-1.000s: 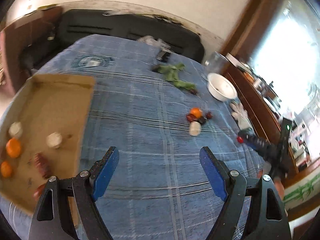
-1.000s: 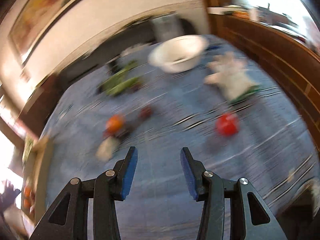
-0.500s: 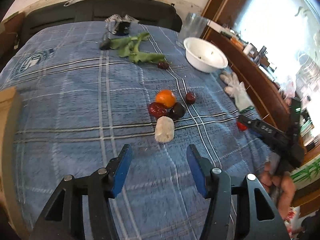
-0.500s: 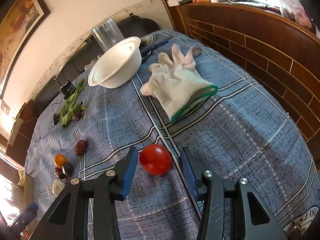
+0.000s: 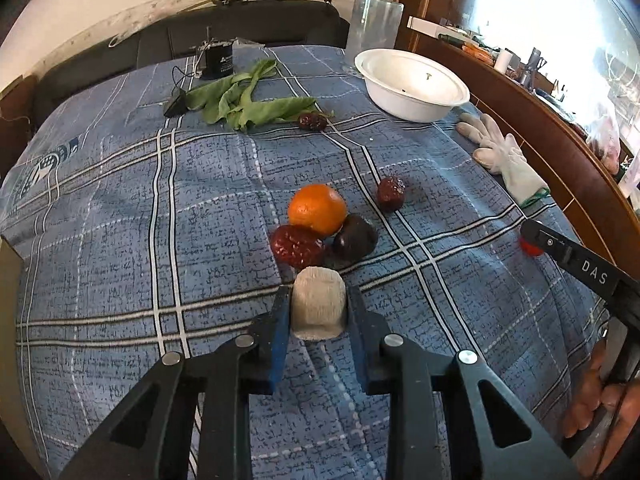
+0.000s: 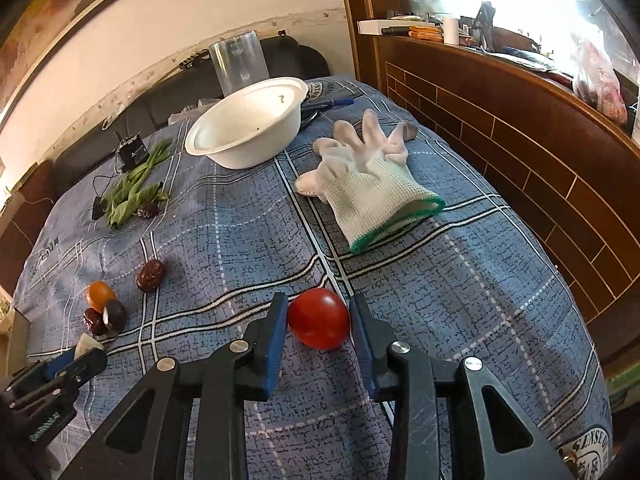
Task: Organize fruits
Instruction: 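Grasp a pale bread piece with the left tool while the right tool grasps a red cherry tomato, then carry the bread piece and tomato over the tray and open both tools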
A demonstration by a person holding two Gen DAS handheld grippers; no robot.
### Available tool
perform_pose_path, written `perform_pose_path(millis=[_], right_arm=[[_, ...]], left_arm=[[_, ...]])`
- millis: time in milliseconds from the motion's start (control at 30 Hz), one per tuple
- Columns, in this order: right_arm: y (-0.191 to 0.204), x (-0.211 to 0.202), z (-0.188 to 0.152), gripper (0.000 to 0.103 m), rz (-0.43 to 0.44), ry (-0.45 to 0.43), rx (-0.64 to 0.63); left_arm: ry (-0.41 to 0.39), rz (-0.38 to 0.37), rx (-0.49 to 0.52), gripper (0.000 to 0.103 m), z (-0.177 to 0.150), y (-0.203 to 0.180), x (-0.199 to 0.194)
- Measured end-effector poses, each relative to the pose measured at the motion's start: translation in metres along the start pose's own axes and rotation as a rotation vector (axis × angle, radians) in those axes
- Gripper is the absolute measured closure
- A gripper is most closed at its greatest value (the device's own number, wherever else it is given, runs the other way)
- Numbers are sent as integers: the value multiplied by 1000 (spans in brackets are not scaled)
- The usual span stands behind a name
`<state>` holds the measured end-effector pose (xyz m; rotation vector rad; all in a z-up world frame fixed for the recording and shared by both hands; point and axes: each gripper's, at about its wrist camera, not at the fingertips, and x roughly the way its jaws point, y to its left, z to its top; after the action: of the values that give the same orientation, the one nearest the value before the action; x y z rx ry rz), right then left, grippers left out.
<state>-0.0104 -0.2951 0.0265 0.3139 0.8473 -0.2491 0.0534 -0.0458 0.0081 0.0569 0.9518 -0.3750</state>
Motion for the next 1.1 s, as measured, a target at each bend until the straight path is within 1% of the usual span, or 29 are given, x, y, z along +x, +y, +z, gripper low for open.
perform_pose_path(millis=[133,233,367,433,567,667,733,767,833,933,1000,1100], right_arm=[[-1,-6,0,70,23,-21,15],[-7,-11,1,70,89,-31,52],[-15,-14,-1,70,243,-18,135],[-11,-15,-2,70,278,-16,130],[2,-14,-7,70,370,5,116],[3,-9,-10,70,487,42,153],[-3,-5,-11,70,596,74,226],[-5,-5,-13,70,616,85,250],[-4,-6,-15,70,615,98,268],[11,-15,-19,70,594,114,224],[34,-27,-23,70,594,125,167],[80,-45,-25,70,612,138,55]], left_arm=[[-10,-25,-45,77,-6,8,-17],[-36,-51,-72,77,-11,12,-37],[-76,-71,-121,77,-22,25,-65],[-96,-75,-154,77,-29,36,-80],[-126,-58,-213,77,-44,60,-104],[-137,-55,-290,77,-60,86,-120],[-151,-48,-335,77,-70,103,-132],[-156,-41,-347,77,-74,109,-137],[-170,-28,-372,77,-82,124,-148],[-179,3,-393,77,-91,148,-162],[-177,26,-407,77,-94,165,-168],[-158,83,-439,77,-98,200,-178]])
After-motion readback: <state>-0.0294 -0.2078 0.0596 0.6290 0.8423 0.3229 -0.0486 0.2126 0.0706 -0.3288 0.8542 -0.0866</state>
